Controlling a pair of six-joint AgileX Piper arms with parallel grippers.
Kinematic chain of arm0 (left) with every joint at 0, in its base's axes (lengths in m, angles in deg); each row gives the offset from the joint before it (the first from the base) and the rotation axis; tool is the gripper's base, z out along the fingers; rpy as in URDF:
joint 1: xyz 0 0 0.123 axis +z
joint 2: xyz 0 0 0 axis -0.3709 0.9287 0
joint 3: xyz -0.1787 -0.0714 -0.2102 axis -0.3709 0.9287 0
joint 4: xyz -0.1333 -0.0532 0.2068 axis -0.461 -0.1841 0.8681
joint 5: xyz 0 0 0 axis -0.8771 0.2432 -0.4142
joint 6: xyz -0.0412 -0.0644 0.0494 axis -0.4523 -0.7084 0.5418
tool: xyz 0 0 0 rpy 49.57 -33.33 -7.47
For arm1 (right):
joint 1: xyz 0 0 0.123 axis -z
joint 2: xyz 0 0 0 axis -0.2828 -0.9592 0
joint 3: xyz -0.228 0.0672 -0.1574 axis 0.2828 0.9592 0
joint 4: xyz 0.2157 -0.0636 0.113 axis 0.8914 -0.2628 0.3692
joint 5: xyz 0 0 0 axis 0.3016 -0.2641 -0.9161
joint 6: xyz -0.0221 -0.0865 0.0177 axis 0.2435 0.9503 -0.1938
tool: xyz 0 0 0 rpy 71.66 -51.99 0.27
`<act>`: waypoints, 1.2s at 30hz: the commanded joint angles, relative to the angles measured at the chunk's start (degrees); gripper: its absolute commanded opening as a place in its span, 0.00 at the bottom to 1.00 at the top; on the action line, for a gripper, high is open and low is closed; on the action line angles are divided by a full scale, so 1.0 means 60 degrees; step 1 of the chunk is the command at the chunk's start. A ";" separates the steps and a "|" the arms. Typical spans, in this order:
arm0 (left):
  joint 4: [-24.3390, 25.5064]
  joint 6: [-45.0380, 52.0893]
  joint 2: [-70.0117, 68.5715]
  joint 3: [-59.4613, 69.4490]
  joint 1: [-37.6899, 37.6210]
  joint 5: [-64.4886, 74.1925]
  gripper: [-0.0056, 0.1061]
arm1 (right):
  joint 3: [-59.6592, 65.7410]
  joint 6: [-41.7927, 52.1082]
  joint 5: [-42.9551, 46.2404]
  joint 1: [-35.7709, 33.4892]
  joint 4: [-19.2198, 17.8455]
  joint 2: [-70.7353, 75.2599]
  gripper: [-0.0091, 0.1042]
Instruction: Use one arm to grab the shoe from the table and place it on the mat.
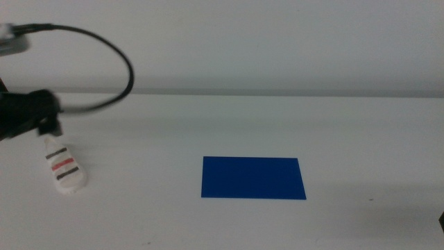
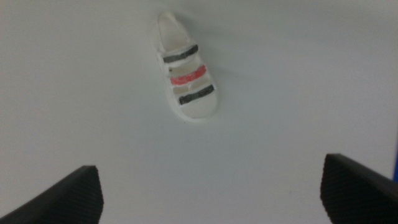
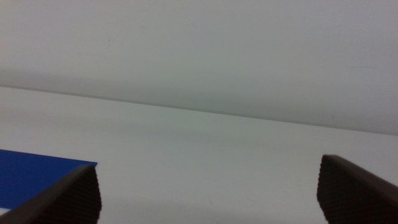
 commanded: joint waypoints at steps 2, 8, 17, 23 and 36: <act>-0.0054 -0.0716 0.1871 -0.1068 -0.0062 0.0555 0.89 | 0.0407 0.0001 0.0064 0.0004 -0.0033 0.0360 0.90; 0.0300 -0.1283 0.4247 -0.2448 0.0169 0.0805 0.89 | 0.0407 0.0001 0.0064 0.0004 -0.0033 0.0360 0.90; -0.0668 -0.1089 0.5891 -0.2622 0.1092 -0.0501 0.89 | 0.0407 0.0001 0.0064 0.0004 -0.0033 0.0360 0.90; -0.0709 -0.1203 0.6601 -0.2622 0.1270 -0.0947 0.89 | 0.0407 0.0001 0.0064 0.0004 -0.0033 0.0360 0.90; -0.0601 -0.1132 0.7535 -0.2622 0.1371 -0.1726 0.84 | 0.0407 0.0001 0.0064 0.0004 -0.0033 0.0360 0.90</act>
